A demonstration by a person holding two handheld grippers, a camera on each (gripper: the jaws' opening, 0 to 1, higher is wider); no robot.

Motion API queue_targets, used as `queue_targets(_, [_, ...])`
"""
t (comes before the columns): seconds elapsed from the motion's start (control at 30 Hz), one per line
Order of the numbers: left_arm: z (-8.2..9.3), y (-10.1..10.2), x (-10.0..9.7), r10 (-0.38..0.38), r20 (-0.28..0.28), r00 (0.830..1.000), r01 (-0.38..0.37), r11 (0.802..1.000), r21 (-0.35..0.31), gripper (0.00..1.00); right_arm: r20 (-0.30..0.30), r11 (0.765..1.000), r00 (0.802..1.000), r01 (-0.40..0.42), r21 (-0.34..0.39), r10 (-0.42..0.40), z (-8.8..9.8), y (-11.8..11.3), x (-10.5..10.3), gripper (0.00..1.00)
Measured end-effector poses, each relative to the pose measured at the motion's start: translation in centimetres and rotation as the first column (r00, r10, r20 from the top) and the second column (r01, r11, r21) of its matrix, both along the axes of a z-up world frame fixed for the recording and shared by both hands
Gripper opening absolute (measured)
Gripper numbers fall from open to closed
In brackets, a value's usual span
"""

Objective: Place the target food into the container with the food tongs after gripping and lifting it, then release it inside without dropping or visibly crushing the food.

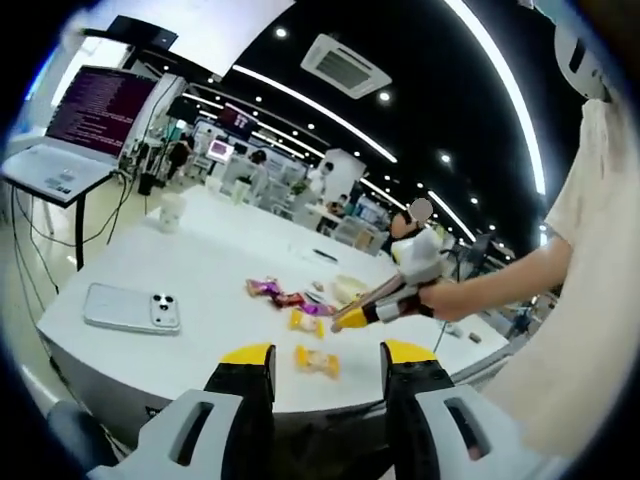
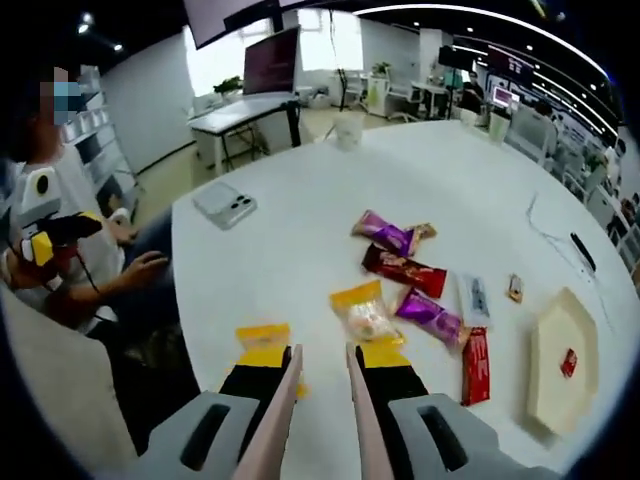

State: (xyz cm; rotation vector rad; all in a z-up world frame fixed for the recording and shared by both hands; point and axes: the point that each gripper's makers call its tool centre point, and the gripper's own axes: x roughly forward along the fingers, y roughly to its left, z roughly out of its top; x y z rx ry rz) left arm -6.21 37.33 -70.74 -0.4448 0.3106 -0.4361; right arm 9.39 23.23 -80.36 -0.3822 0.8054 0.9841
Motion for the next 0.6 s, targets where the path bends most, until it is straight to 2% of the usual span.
queue_targets(0.3, [-0.6,0.2,-0.3,-0.011,-0.018,1.000,0.011,1.000,0.006,0.41,-0.026,0.998,0.998,-0.060,-0.003,0.060,-1.1,1.9,-2.0,0.25])
queue_targets(0.6, [-0.8,0.3,-0.3,-0.005,-0.020,1.000,0.005,1.000,-0.001,0.41,-0.028,0.983,0.985,-0.171,-0.059,0.170,-2.3,3.1,-3.6,0.25])
